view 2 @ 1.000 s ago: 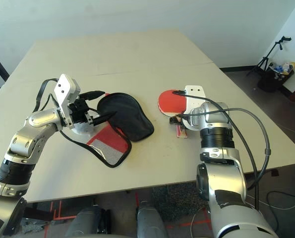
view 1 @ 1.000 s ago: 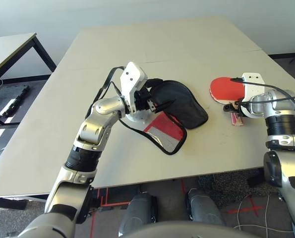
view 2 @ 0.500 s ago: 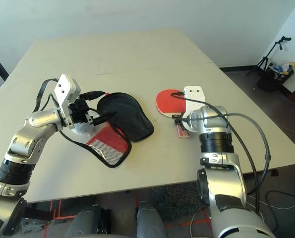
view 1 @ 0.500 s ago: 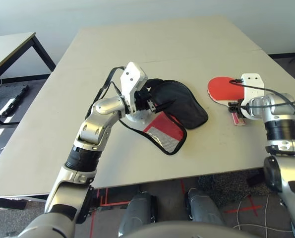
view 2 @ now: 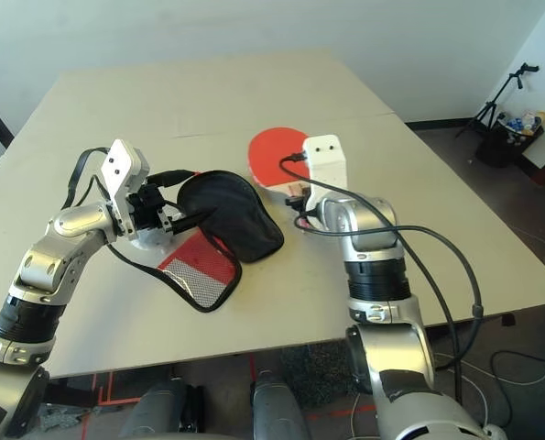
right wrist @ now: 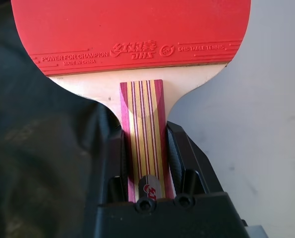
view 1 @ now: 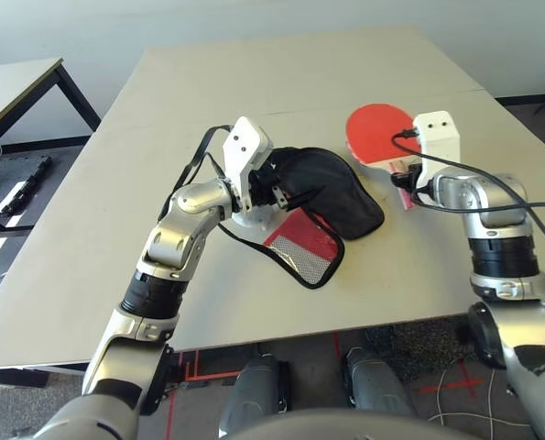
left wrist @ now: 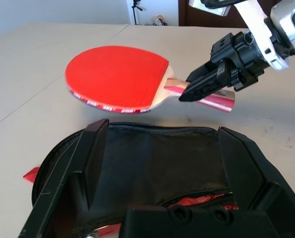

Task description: Store the ping-pong paddle in its case and zip it.

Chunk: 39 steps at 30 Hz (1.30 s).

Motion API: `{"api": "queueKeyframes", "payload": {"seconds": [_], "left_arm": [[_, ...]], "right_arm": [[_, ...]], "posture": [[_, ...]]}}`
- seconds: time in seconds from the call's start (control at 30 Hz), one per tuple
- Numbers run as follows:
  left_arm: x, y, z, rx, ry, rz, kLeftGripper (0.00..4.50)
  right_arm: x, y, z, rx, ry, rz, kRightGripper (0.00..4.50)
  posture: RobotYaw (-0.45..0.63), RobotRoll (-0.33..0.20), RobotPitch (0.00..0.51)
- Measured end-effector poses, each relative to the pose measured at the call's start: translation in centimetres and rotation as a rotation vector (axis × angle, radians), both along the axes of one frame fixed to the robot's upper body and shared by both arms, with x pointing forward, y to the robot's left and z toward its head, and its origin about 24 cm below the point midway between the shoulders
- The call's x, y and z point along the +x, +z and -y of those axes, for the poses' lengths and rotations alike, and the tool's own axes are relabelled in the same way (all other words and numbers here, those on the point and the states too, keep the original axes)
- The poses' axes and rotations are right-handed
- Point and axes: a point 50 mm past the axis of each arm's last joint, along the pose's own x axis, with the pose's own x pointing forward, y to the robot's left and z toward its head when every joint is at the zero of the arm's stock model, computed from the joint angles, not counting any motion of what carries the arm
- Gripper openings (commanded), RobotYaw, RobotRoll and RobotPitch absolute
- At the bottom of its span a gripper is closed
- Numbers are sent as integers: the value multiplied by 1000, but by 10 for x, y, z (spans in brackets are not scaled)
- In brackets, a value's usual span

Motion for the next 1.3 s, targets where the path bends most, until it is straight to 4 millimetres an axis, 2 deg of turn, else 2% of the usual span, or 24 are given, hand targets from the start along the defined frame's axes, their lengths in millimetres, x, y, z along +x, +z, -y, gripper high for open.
{"api": "queueKeyframes", "payload": {"seconds": [0.1,0.37,0.67,1.1,1.13,1.3], "left_arm": [[-1,-2,-1,3,4,-5,4500],[-2,-4,-5,14,23,-11,4500],[-5,-5,-9,23,52,-12,4500],[-8,-5,-12,28,71,-16,4500],[-8,-5,-12,28,72,-17,4500],[-8,-5,-12,28,73,-17,4500]], "right_arm": [[-2,-5,-16,2,52,-18,1141],[-4,-16,-39,-10,129,-64,1141],[-4,-31,-48,-27,196,-147,1141],[1,-33,-48,-42,192,-154,1141],[1,-33,-48,-42,191,-154,1872],[2,-28,-35,-43,190,-144,3278]], "posture": [[-17,0,34],[17,0,43],[39,0,50],[44,0,53],[44,0,53],[37,0,48]]}}
